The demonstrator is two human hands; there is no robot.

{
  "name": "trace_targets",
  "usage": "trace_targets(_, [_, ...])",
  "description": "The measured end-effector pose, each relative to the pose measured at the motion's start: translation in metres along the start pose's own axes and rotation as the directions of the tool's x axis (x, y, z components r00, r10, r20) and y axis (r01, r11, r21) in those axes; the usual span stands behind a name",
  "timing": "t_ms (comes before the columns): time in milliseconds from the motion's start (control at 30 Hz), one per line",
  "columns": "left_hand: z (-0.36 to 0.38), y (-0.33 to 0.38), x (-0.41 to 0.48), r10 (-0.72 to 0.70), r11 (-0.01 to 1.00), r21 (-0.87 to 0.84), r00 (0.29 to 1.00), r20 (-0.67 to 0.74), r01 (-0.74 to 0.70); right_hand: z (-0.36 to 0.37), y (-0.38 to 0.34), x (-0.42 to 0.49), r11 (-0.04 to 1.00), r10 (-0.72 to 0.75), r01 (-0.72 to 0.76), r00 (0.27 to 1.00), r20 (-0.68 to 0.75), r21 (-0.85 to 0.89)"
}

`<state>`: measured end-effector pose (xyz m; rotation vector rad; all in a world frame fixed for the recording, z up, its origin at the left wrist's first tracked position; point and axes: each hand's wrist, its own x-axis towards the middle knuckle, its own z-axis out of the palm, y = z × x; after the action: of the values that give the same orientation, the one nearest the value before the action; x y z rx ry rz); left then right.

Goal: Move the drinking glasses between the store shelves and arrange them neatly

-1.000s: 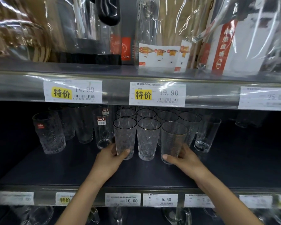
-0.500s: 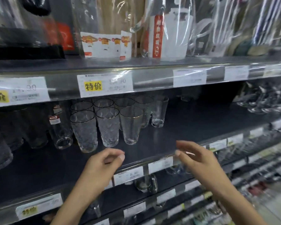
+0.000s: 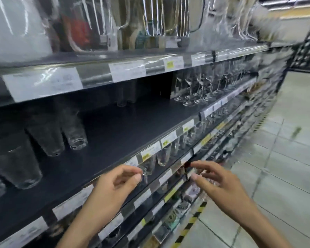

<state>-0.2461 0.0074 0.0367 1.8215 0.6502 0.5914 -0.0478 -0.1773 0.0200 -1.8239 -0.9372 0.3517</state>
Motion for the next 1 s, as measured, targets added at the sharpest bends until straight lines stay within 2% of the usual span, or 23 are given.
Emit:
trace_targets(100, [0.037,0.004,0.035,0.003,1.000,0.010,1.000,-0.013,-0.003,-0.032,0.027,0.033,1.000,0.005,-0.005,1.000,0.014,0.008])
trace_targets(233, [0.085,0.012,0.085,-0.036,0.999,0.017,0.993,-0.112,0.038,-0.072,0.061,0.096,1.000,-0.009,0.008,0.999,0.045,0.019])
trace_targets(467, [0.141,0.025,0.163,-0.079,0.996,0.023,0.952,-0.295,0.089,-0.110,0.086,0.209,0.989,-0.147,0.150,0.963,0.228,0.003])
trace_targets(633, [0.145,0.022,0.213,-0.101,0.990,0.047,0.915,-0.391,0.129,-0.095,0.089,0.288,0.975,-0.211,0.224,0.918,0.337,0.003])
trace_targets(800, [0.121,0.007,0.276,-0.109,0.949,0.236,0.919,-0.380,0.210,-0.055,0.078,0.374,0.919,-0.276,0.367,0.860,0.430,-0.143])
trace_targets(900, [0.104,-0.004,0.318,-0.141,0.936,0.237,0.894,-0.426,0.261,-0.023,0.076,0.421,0.935,-0.226,0.328,0.844,0.487,-0.133])
trace_targets(1000, [0.089,-0.027,0.355,-0.153,0.945,0.165,0.826,-0.542,0.283,0.011,0.078,0.462,0.972,-0.173,0.231,0.839,0.516,-0.051])
